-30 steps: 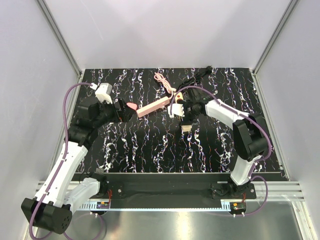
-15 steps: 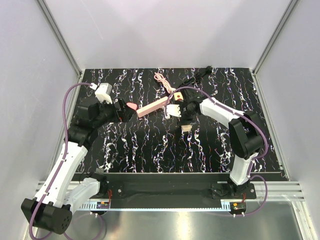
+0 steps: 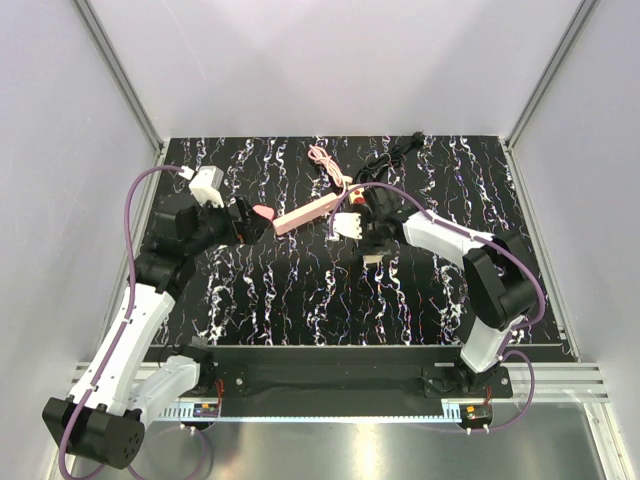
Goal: Insert the plug
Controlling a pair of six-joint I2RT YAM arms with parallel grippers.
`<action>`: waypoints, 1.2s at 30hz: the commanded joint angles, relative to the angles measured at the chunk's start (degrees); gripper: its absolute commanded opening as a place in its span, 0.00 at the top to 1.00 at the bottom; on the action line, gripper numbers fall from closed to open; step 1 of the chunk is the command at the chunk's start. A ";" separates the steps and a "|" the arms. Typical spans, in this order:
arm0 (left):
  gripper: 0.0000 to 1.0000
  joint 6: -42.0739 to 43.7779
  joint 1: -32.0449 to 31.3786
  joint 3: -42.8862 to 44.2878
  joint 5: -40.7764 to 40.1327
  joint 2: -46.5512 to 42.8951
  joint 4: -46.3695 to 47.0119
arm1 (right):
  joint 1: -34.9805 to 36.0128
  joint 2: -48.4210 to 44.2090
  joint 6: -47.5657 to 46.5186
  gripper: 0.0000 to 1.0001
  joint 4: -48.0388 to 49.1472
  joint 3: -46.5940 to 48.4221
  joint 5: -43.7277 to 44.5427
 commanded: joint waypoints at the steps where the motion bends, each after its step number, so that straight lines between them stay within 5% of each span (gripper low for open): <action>1: 0.01 -0.24 0.31 -0.28 1.08 -1.06 2.94 | 2.09 6.31 5.48 0.55 -1.52 -4.01 -4.71; 17: 0.01 -0.15 0.31 -0.37 1.08 -1.14 2.86 | 2.09 6.40 3.54 0.00 -4.24 1.62 -4.44; 36: 0.01 -0.24 0.31 -0.46 1.70 -0.88 3.12 | 2.00 1.03 4.16 0.00 -4.77 1.00 -4.09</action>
